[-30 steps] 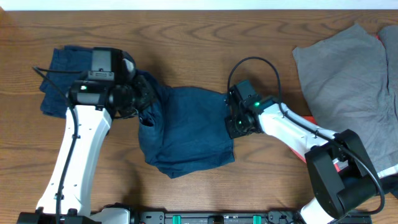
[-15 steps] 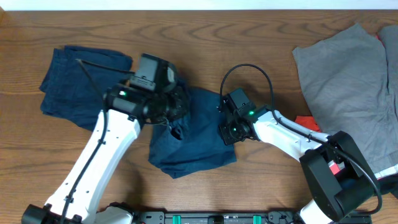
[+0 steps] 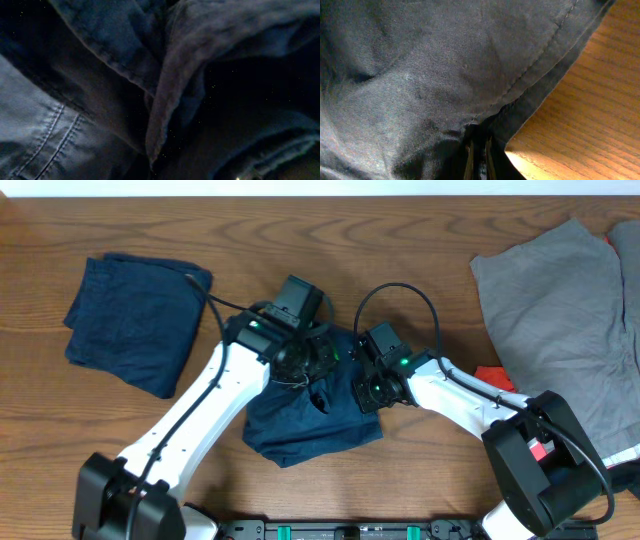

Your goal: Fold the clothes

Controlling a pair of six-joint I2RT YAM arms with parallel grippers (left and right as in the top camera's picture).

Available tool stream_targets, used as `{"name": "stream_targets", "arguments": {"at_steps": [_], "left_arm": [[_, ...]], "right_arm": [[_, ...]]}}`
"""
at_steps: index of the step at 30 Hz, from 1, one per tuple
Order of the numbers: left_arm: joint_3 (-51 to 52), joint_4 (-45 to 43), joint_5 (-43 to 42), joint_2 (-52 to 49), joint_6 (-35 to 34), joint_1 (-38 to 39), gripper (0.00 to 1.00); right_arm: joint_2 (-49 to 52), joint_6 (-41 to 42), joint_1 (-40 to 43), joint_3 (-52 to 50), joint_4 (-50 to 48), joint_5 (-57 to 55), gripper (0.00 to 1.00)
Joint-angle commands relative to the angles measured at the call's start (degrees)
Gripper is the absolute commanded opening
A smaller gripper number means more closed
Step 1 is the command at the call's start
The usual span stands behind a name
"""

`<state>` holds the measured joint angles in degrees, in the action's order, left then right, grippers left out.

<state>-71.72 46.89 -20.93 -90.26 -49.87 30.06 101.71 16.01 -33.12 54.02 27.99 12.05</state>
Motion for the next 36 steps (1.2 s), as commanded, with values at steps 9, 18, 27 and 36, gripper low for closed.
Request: {"name": "stream_targets", "arguments": {"at_steps": [9, 18, 27, 36], "left_arm": [[-1.2, -3.1, -4.8, -0.9, -0.7, 1.1, 0.45], [-1.4, -7.0, 2.1, -0.9, 15.0, -8.0, 0.50], [-1.2, -11.6, 17.6, -3.4, 20.8, -13.6, 0.51], [-1.2, -16.0, 17.6, -13.6, 21.8, -13.7, 0.51]], "right_arm": [[0.0, 3.2, 0.5, -0.9, 4.2, -1.6, 0.06], [-11.4, 6.2, 10.8, 9.2, 20.8, -16.7, 0.06], [-21.0, -5.2, 11.4, 12.1, 19.4, 9.6, 0.09], [-15.5, -7.1, 0.6, 8.7, 19.1, 18.2, 0.10]]}}
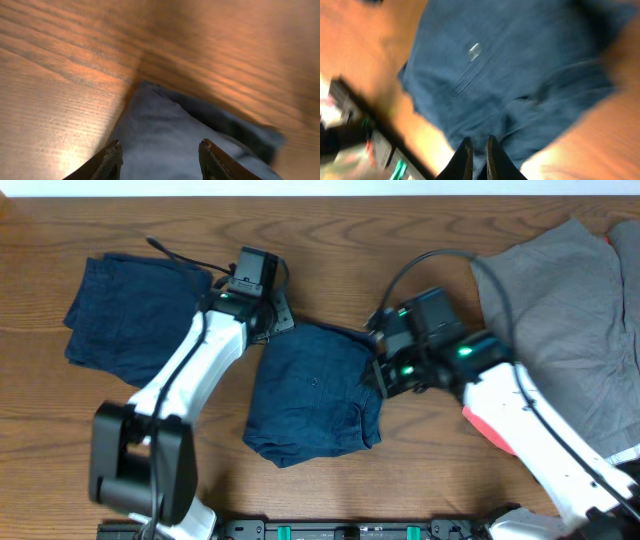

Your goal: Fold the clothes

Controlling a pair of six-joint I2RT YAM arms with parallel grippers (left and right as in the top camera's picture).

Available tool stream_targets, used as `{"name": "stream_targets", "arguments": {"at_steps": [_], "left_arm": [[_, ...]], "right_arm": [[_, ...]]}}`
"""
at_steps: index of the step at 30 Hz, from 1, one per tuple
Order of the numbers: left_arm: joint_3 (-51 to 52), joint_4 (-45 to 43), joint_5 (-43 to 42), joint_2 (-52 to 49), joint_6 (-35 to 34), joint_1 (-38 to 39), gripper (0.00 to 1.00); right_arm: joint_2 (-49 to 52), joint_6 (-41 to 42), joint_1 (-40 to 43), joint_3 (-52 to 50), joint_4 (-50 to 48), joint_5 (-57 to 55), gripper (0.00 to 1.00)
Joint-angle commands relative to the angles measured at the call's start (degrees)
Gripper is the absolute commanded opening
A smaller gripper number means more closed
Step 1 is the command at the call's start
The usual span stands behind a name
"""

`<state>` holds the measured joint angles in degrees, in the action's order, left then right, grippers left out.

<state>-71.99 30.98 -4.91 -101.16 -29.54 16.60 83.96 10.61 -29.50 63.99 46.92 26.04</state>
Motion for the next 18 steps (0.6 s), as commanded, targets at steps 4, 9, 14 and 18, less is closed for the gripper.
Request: {"name": "stream_targets", "arguments": {"at_steps": [4, 9, 14, 18], "left_arm": [[-1.0, 0.6, 1.6, -7.0, 1.5, -0.3, 0.51], [-1.0, 3.9, 1.6, -10.5, 1.5, -0.3, 0.52], [-1.0, 11.4, 1.6, -11.3, 3.3, -0.3, 0.52], [-1.0, 18.4, 1.6, -11.3, 4.4, -0.3, 0.56]], "right_arm": [[6.6, -1.7, -7.8, -2.0, 0.2, 4.2, 0.11], [13.5, -1.7, -11.9, -2.1, 0.5, 4.1, 0.15], [21.3, 2.9, -12.2, -2.4, 2.5, -4.3, 0.04], [25.4, 9.8, -9.8, -2.4, 3.9, -17.1, 0.03]]}}
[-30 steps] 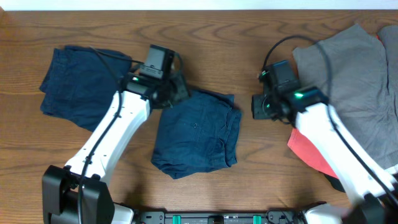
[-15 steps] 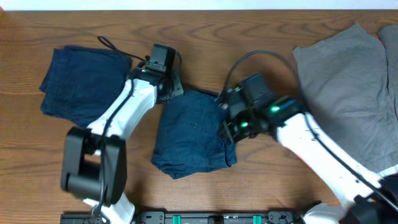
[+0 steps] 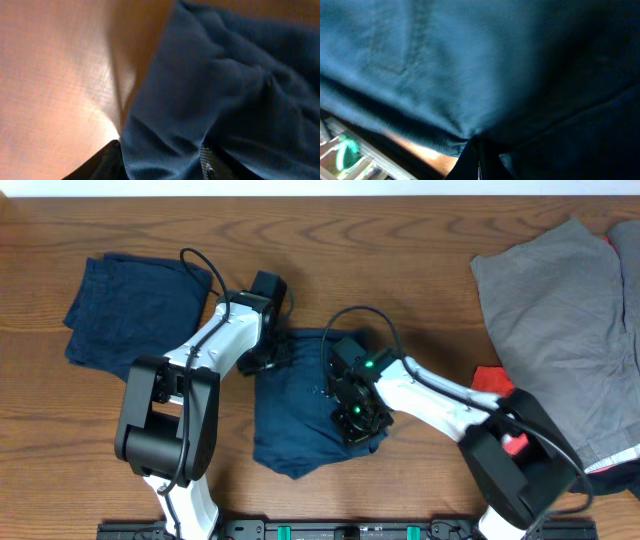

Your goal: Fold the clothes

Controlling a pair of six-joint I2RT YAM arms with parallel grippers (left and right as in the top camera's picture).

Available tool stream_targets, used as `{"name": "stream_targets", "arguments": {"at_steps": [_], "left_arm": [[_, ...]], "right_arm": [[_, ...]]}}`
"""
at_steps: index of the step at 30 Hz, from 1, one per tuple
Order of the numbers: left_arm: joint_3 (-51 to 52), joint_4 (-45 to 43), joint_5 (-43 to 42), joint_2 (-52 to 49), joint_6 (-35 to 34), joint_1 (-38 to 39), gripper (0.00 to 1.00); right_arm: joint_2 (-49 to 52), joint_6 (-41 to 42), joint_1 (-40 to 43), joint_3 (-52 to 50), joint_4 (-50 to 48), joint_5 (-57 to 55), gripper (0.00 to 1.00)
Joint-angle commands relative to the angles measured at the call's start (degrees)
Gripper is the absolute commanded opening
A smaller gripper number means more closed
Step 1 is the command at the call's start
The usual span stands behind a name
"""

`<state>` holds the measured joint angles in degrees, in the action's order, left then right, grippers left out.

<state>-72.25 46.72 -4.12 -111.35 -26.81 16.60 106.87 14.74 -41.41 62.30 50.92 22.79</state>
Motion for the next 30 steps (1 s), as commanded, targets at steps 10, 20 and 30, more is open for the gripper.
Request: {"name": "stream_targets", "arguments": {"at_steps": [10, 20, 30], "left_arm": [[-0.7, 17.6, -12.4, -1.1, 1.1, 0.6, 0.56], [-0.8, 21.5, -18.2, 1.3, 1.7, 5.4, 0.51], [-2.9, 6.2, -1.4, 15.3, 12.0, 2.0, 0.92]], "right_arm": [[2.6, 6.7, 12.9, -0.4, -12.5, -37.3, 0.22], [2.5, 1.5, 15.0, 2.8, -21.9, -32.1, 0.30], [2.5, 1.5, 15.1, 2.8, -18.3, -31.3, 0.34]]}}
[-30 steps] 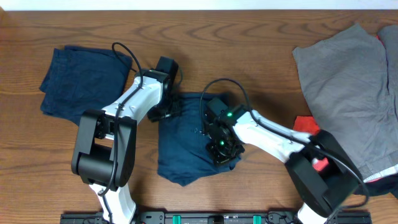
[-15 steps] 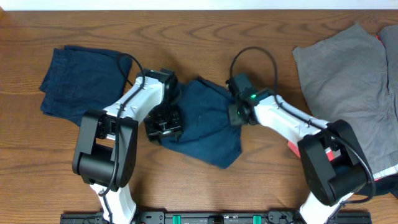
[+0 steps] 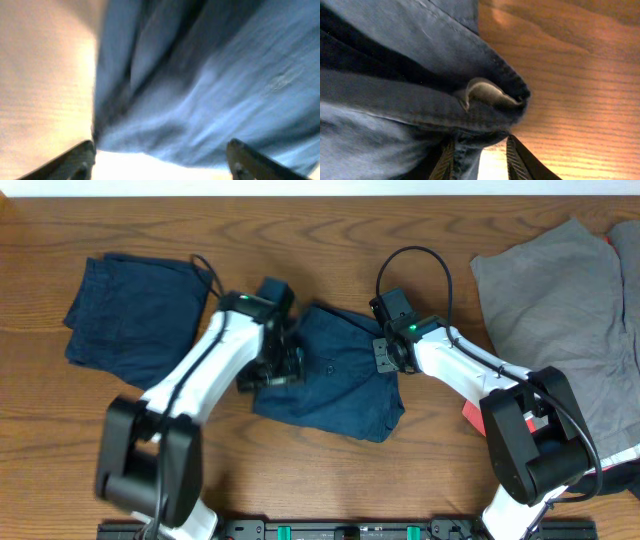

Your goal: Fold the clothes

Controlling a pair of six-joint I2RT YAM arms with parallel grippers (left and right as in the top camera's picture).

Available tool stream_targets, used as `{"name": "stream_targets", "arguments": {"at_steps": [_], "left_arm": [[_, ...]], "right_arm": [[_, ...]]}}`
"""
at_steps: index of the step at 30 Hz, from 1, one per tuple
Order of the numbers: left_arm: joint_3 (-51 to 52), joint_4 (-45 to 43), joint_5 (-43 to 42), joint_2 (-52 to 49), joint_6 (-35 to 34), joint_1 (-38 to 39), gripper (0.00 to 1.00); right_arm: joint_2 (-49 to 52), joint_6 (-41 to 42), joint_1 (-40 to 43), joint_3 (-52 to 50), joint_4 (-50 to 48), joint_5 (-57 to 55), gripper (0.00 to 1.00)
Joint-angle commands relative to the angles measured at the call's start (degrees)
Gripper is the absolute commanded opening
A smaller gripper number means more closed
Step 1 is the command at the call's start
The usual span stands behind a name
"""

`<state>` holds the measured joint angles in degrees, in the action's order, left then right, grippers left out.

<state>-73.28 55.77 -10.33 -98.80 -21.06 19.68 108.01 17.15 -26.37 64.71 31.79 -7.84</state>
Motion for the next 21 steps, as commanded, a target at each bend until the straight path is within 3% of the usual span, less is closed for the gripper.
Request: {"name": "stream_targets", "arguments": {"at_steps": [1, 4, 9, 21], "left_arm": [[-1.9, -5.3, 4.8, 3.1, 8.7, -1.3, 0.95], [-1.8, -9.9, 3.7, 2.2, 14.6, -1.4, 1.00], [-1.8, -14.0, -4.0, -2.9, 23.7, -1.4, 0.98], [-1.8, -19.4, -2.2, -12.8, 22.5, -5.5, 0.98]], "right_arm": [[1.4, -0.9, 0.0, 0.4, 1.0, -0.6, 0.34], [1.4, -0.9, 0.1, 0.4, 1.5, 0.1, 0.35], [1.4, -0.9, 0.1, 0.4, 2.1, 0.8, 0.36], [1.4, -0.9, 0.1, 0.3, 3.6, 0.8, 0.36]]}}
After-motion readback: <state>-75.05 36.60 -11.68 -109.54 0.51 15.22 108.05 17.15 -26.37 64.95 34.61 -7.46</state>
